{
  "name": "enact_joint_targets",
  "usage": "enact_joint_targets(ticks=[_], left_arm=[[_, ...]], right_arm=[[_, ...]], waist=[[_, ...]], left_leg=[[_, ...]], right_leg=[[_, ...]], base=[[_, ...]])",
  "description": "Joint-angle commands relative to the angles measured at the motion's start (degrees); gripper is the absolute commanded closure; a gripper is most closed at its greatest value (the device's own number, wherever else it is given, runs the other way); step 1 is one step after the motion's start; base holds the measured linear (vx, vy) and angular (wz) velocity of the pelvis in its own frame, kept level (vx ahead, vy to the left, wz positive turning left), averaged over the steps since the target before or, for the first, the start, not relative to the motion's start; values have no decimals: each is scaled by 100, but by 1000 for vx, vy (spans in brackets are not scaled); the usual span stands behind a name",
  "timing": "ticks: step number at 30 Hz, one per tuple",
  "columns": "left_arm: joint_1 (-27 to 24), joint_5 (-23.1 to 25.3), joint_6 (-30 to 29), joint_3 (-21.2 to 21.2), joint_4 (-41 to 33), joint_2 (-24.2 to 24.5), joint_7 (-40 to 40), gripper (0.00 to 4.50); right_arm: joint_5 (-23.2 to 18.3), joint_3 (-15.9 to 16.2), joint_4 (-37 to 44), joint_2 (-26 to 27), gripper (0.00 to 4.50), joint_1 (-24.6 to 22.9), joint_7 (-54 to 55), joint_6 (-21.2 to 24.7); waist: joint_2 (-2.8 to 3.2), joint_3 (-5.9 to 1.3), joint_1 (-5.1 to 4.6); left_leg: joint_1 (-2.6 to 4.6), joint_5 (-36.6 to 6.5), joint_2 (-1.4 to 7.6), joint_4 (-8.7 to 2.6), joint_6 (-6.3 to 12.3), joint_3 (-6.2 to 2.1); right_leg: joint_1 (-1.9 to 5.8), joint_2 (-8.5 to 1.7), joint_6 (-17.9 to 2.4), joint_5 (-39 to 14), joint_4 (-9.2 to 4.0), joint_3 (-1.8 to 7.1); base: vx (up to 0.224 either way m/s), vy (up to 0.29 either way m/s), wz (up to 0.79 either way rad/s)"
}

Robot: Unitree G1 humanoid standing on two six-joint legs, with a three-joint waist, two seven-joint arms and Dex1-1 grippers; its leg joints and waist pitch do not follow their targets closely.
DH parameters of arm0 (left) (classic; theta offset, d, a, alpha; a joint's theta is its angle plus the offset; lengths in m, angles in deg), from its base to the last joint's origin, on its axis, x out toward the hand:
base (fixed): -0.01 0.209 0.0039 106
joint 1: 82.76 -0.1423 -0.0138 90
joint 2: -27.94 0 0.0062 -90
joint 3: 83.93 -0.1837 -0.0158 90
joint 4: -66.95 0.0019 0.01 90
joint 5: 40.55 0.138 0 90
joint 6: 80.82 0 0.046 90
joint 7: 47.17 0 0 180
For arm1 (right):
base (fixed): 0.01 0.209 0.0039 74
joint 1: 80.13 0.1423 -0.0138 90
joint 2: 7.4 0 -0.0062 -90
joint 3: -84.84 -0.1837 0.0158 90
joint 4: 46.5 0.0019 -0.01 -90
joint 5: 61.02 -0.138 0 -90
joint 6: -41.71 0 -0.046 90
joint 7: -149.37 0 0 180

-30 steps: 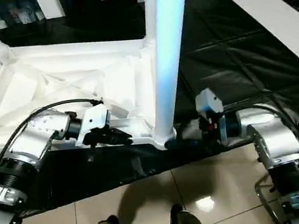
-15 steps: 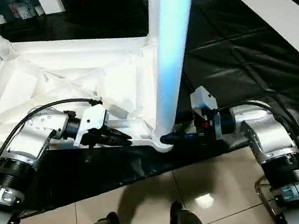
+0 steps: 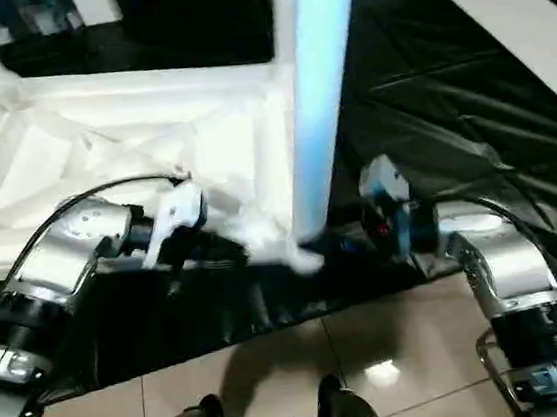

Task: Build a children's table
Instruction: Rotate leg to tighten

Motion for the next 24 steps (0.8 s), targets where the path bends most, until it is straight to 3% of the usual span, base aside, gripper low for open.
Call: enact_joint_targets(ticks=[1,5,7,9,11,12,15,18,19,22,24], left_arm=[[-18,53,-338,-203,24,-563,-738,450],[201,139,-778,109,258,-1179,-1936,450],[370,169,-955,310,437,-1493,-2559,450],[381,170,-964,323,449,-1512,-2596,450],[476,217,-947,379,553,-1640,-2870,450],[523,242,-915,401,601,-1702,-2996,450],[608,328,-755,413,625,-1869,-3217,450],[568,408,-717,369,571,-1842,-3159,450],[550,433,-688,345,557,-1826,-3128,450],[486,501,-538,247,580,-1723,-2992,450],[477,520,-457,215,609,-1680,-2936,450]], right_arm=[[25,322,125,519,250,31,605,291],[555,291,-59,1239,251,316,2105,808],[785,116,-514,1778,251,617,3269,886],[799,106,-546,1809,251,636,3335,885],[902,-35,-913,2063,251,827,3976,681],[946,-129,-1135,2196,198,935,4320,501],[1274,-207,-1557,2490,162,1101,5044,-292],[1381,-220,-1366,2487,135,979,5018,-433],[1447,-206,-1274,2459,135,929,5015,-423],[1708,-66,-787,2164,96,633,5004,-389],[1732,-34,-622,2051,85,530,4927,-418]], waist=[[-43,-314,-31],[-37,-315,-132],[-5,-342,-173],[-6,-362,-181],[16,-368,-194],[33,-387,-206],[64,-403,-227],[55,-422,-204],[52,-442,-201],[36,-451,-164],[36,-446,-110]], left_leg=[[48,-1858,150,-425,140,-72],[61,-1982,90,-415,61,-107],[47,-1908,80,-416,44,-116],[74,-1931,75,-418,61,-111],[76,-1838,95,-425,141,-83],[66,-1857,90,-422,134,-80],[89,-1871,97,-408,111,-57],[42,-1527,93,-391,265,-22],[55,-1405,92,-369,346,-2],[59,-1167,79,-336,484,29],[74,-1152,75,-324,555,40]], right_leg=[[334,-322,-783,-3626,-451,203],[300,-293,-509,-4091,-517,152],[310,-312,-445,-4057,-543,128],[311,-292,-400,-3897,-560,110],[287,-271,-536,-3460,-529,144],[306,-267,-612,-3287,-504,137],[286,-276,-751,-2986,-484,157],[351,-238,-988,-2141,-378,189],[359,-232,-1084,-1861,-350,201],[374,-221,-1223,-1552,-309,221],[370,-225,-1171,-1659,-324,231]], base=[[0,0,0],[0,0,0],[0,0,0],[0,0,0],[0,0,0],[0,0,0],[0,0,0],[0,0,0],[0,0,0],[0,0,0],[0,0,0]])
